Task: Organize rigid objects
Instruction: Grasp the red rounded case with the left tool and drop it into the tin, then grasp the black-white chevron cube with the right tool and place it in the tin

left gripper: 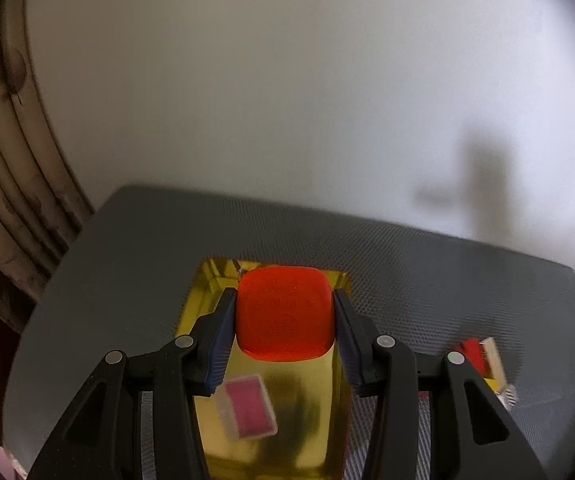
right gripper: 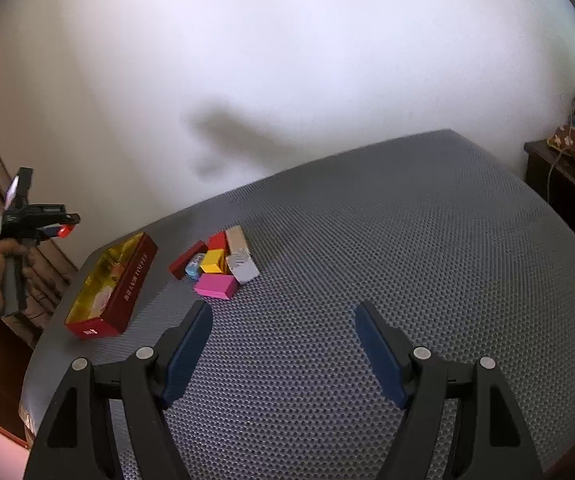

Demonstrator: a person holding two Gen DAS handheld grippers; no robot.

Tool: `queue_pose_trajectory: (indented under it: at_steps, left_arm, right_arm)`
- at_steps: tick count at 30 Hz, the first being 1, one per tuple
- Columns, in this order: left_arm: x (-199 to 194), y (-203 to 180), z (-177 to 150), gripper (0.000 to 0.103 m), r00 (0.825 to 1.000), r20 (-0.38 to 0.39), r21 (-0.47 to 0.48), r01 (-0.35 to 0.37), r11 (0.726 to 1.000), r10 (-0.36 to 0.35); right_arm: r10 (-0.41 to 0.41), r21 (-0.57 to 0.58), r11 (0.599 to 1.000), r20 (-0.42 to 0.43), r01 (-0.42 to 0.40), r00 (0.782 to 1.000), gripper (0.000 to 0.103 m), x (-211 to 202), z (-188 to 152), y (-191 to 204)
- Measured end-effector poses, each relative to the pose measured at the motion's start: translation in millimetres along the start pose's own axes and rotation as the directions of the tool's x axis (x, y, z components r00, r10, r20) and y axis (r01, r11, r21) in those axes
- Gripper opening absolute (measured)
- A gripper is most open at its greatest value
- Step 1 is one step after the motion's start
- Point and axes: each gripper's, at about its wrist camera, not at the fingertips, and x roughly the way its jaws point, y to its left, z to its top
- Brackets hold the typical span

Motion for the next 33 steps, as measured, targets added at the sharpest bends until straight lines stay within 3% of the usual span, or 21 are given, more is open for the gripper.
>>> queue_pose_trajectory:
  at_steps: [9,16,17,19,22,25,27,29,30,33]
  left_arm:
    - [111,-17,-3,0.042,0.985,-0.169,-0.027,-0.033,0.999,0.028]
    - [141,-29,-28,0.043,0.976,-0.215,-0.055,-0.027,0.998,0.015]
    - [141,-27,-28,0.046,0.979,-0.204,-0.066,-0.029,0.997,0.015]
    - [141,-23,-26,0.086,0.981,-0.19,-0.062,-0.056,0.997,0.043]
    - [119,-19,-19,0.09,0.991,-0.133,-0.08,-0.022,0.997,0.011]
    - [60,-16,-11,0.093,0.998,-0.005,-0.084,0.061,0.995,-0.062]
    - [9,-12,-6,0.102,0.989,0.095,-0.069,0.118,0.991,-0.111]
    - [-56,1,-20,0.102,0.964,0.205,-0.026,0.177,0.984,-0.168]
    - [-68,10,-20,0.102,0.957,0.223,-0.006,0.192,0.981,-0.186]
    - [-134,36,-68,0.102,0.924,0.302,0.05,0.231,0.972,-0.235]
  right_arm:
    - [-0.017,0.047,0.999,-0.113,0.023,0.993,0.076,36,-15,-19]
    - [-0.039,0.029,0.999,-0.173,0.045,0.984,0.076,56,-25,-20]
    - [-0.046,0.015,0.999,-0.182,0.05,0.982,0.076,58,-26,-18]
    - [-0.059,-0.02,0.998,-0.19,0.056,0.98,0.076,60,-24,-11]
    - [-0.075,-0.094,0.994,-0.191,0.058,0.979,0.076,65,-12,7]
    - [-0.088,-0.208,0.977,-0.177,0.05,0.98,0.076,75,4,33]
    - [-0.078,-0.294,0.956,-0.166,0.026,0.983,0.076,87,19,56]
    - [-0.083,-0.354,0.935,-0.156,0.022,0.984,0.076,101,28,70]
    - [-0.09,-0.382,0.924,-0.154,0.025,0.984,0.076,111,32,77]
    - [-0.085,-0.42,0.907,-0.158,0.011,0.984,0.076,143,38,93]
